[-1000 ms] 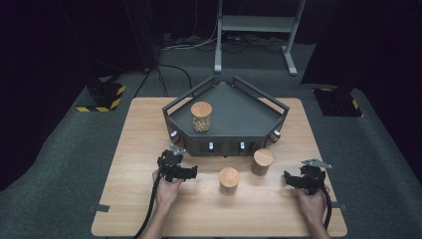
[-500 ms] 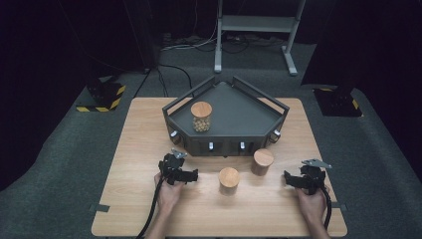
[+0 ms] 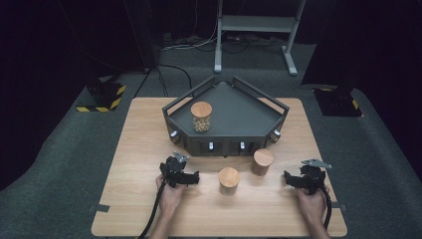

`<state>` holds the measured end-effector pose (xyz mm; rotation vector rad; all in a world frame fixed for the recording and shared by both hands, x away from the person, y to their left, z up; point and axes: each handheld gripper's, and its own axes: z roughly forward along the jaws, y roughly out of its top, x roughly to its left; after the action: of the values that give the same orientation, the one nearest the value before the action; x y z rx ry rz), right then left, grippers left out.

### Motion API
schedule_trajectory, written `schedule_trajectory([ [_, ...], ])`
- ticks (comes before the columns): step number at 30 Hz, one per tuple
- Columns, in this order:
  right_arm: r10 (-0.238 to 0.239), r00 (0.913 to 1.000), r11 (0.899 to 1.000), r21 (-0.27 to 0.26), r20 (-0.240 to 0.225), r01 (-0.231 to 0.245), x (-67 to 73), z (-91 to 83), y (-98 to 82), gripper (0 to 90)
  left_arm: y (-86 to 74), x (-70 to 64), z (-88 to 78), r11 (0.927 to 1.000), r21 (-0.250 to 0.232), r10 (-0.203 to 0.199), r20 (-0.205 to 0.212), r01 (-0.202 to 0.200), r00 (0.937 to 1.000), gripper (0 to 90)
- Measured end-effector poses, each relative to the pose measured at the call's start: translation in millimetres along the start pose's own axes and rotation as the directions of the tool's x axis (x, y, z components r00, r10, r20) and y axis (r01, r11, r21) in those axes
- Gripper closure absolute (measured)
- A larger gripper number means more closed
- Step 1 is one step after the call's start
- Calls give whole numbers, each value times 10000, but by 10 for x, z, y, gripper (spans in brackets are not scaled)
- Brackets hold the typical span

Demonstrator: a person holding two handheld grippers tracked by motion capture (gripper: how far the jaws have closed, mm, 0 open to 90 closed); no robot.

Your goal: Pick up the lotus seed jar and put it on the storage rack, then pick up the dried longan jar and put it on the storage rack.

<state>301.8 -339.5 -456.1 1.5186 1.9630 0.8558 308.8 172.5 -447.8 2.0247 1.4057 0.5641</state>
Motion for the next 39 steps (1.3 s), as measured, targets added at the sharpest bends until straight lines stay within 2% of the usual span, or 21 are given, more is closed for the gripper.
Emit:
schedule_trajectory([
  [6, 4, 10000, 10000, 0, 5, -4, 2, 0, 0, 47, -144, 11, 7, 9984, -567, 44, 28, -42, 10000, 7],
  [39, 15, 10000, 10000, 11, -21, -15, -6, 1, 4, 43, -152, -9, 2, 9983, -581, 11, -37, -13, 10000, 13],
])
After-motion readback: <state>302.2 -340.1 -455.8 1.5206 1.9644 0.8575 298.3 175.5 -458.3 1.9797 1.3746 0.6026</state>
